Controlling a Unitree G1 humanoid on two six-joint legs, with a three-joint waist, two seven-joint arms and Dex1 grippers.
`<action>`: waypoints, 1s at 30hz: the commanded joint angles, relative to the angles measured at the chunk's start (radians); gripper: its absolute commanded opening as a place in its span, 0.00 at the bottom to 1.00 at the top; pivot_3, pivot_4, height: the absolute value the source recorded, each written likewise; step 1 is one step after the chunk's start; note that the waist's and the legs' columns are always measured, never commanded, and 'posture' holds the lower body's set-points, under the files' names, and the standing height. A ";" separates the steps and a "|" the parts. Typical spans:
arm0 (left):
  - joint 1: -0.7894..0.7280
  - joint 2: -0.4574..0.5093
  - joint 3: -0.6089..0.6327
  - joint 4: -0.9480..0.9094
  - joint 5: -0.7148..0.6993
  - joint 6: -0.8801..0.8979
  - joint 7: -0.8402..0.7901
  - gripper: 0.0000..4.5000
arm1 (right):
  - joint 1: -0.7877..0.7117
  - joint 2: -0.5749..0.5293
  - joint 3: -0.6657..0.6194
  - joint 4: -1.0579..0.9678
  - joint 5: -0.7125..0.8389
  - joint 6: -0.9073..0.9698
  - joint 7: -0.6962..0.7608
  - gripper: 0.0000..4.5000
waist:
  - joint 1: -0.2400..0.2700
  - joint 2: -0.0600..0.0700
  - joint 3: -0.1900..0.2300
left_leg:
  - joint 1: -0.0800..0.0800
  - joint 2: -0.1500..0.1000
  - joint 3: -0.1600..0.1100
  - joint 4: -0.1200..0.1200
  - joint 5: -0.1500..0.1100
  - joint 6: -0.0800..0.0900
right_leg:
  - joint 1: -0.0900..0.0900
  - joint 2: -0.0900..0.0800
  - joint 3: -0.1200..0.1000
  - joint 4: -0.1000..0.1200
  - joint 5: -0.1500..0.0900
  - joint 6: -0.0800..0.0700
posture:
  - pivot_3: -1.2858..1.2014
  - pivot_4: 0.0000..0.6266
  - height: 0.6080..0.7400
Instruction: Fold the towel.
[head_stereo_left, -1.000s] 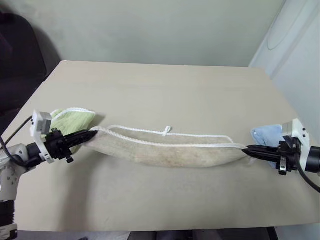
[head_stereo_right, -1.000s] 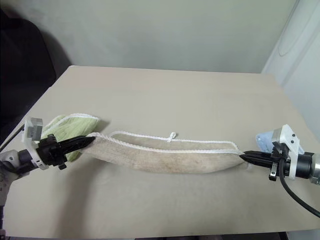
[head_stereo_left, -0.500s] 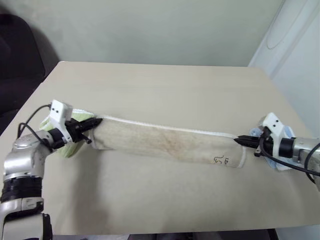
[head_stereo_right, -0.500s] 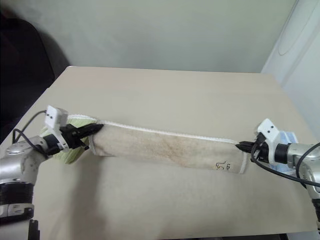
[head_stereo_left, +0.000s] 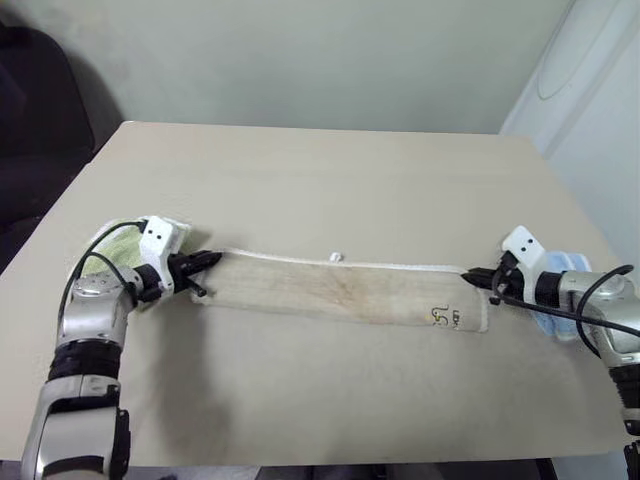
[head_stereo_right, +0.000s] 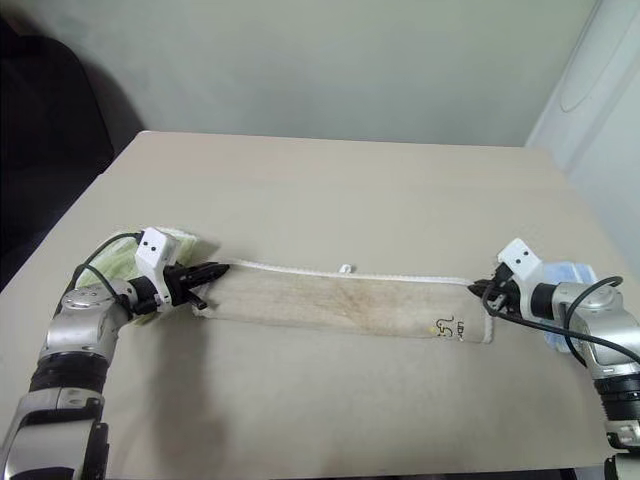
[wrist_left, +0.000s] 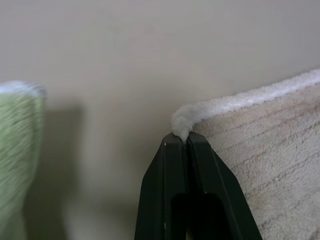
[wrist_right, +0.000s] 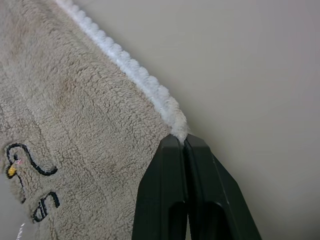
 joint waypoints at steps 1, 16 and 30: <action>-0.022 0.012 0.001 0.033 0.028 -0.040 -0.004 0.00 | -0.023 -0.005 -0.002 0.024 -0.036 -0.031 -0.014 0.01 | 0.000 0.000 0.000 | 0.000 0.000 0.000 0.000 0.000 0.000 | 0.000 0.000 0.000 0.000 0.000 0.000 | 0.52 0.24 1.00; -0.037 0.008 0.021 0.064 0.015 -0.039 -0.035 0.79 | -0.036 0.030 0.012 0.073 -0.068 -0.055 0.004 0.47 | 0.001 0.000 0.000 | 0.000 0.000 0.000 0.000 0.001 0.000 | 0.000 0.000 0.000 0.000 0.002 0.001 | 0.52 0.24 1.00; 0.014 0.043 0.258 -0.145 -0.144 0.018 0.049 0.95 | 0.060 0.107 -0.468 -0.219 0.326 0.496 -0.207 0.70 | 0.002 -0.001 0.000 | 0.000 0.000 0.001 0.000 0.001 0.000 | 0.001 0.001 0.000 -0.001 0.001 0.001 | 0.52 0.24 1.00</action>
